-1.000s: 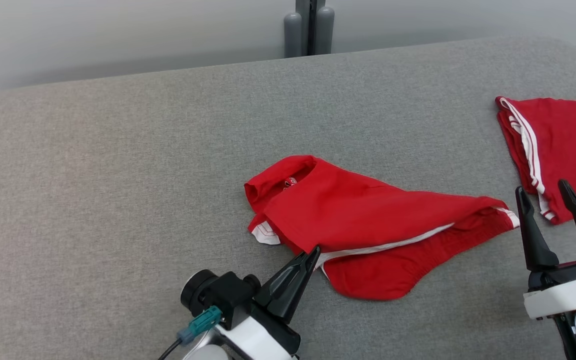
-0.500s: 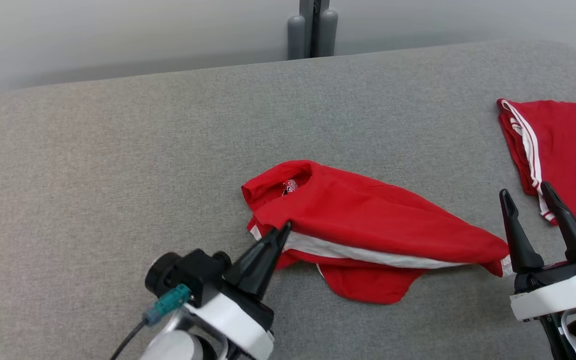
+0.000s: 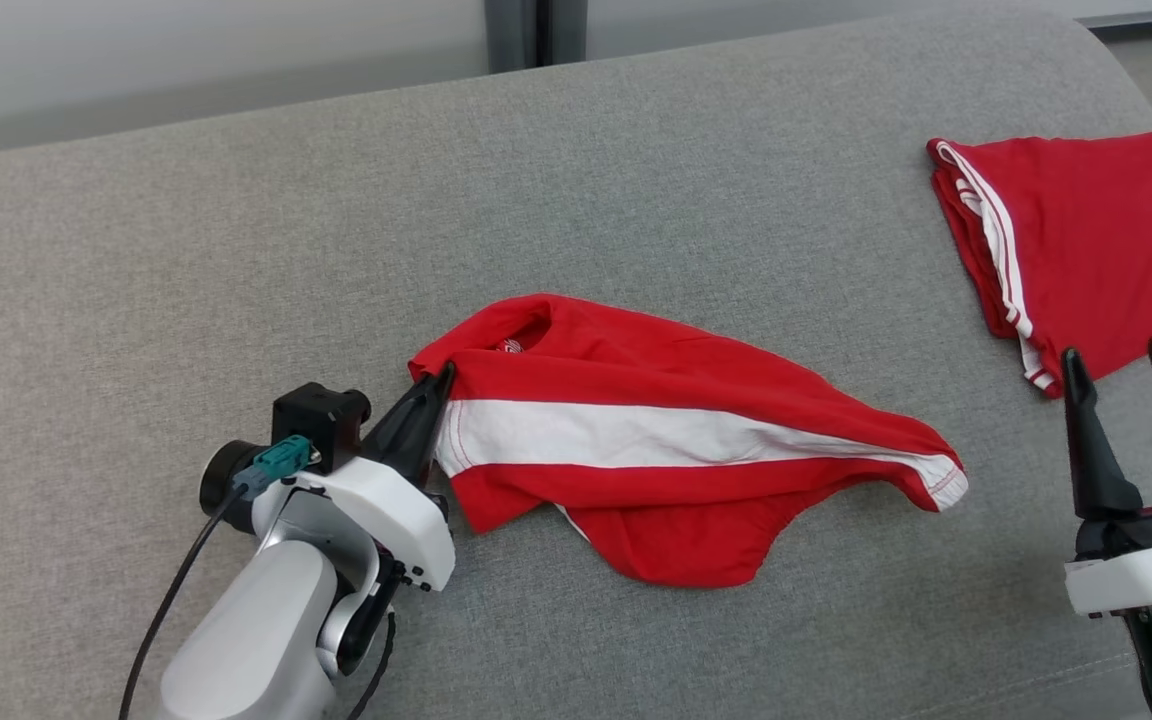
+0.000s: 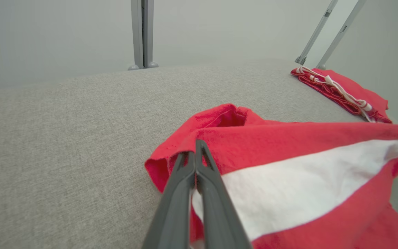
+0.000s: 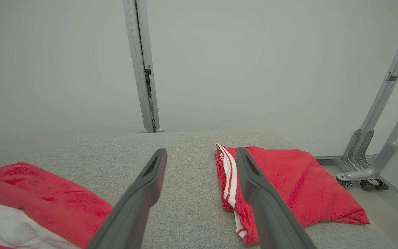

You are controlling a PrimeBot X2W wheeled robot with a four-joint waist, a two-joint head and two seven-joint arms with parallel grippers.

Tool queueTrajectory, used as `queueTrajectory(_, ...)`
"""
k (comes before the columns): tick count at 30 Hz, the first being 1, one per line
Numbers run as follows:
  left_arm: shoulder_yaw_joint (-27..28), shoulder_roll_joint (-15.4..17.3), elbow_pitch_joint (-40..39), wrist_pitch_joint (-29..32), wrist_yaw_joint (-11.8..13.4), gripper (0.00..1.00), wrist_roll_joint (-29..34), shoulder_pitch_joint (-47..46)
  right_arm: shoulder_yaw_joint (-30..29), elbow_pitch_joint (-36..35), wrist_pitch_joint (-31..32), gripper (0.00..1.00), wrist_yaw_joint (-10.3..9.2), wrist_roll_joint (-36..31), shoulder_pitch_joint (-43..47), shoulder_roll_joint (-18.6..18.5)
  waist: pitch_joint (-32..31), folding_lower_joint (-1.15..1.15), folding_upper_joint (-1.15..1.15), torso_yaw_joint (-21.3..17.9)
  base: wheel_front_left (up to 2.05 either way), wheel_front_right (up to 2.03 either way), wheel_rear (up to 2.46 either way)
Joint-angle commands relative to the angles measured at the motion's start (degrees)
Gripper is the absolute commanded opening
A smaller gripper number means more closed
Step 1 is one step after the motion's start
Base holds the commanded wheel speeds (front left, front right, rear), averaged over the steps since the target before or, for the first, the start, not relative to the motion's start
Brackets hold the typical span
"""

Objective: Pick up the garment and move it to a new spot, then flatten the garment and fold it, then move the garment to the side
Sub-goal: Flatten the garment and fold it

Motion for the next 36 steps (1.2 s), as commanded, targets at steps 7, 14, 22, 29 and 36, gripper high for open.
queueTrajectory(7, 2.23, 0.82, 6.88, -3.74, -0.19, 0.00, -1.47, -2.09, -5.57, -2.48, -0.27, 1.00, 0.01, -2.44, 2.33, 1.82, 1.73, 0.00, 0.00, -0.61, 0.00, 0.00, 0.00)
queueTrajectory(14, 3.13, 0.14, 9.38, -6.05, -0.78, 1.00, -2.18, -1.40, -3.87, -3.19, -0.27, 1.00, 0.01, -2.92, 1.99, 2.61, 1.14, 0.00, 0.00, 0.84, 0.00, 0.00, 0.00)
queueTrajectory(22, 4.04, -0.19, 6.96, -7.24, -0.78, 1.00, -1.90, 0.98, -1.41, -2.40, -0.27, 1.00, 0.01, -2.41, 1.04, 2.08, -0.30, 0.00, 0.00, 3.23, 0.00, 0.00, 0.00)
queueTrajectory(29, 6.64, -0.39, -1.98, -7.67, 0.67, 1.00, -0.71, 7.29, -2.61, -3.62, -0.27, 1.00, 0.01, -3.77, 1.61, 2.01, -2.38, 0.00, 0.00, 5.83, 0.00, 0.00, 0.00)
queueTrajectory(36, 11.38, -1.90, -11.82, -7.65, 2.71, 1.00, 0.98, 16.37, -1.34, -4.79, -0.27, 1.00, 0.00, -5.76, 2.32, 3.25, -5.21, 0.00, 0.00, 7.80, 0.00, 0.00, 0.00)
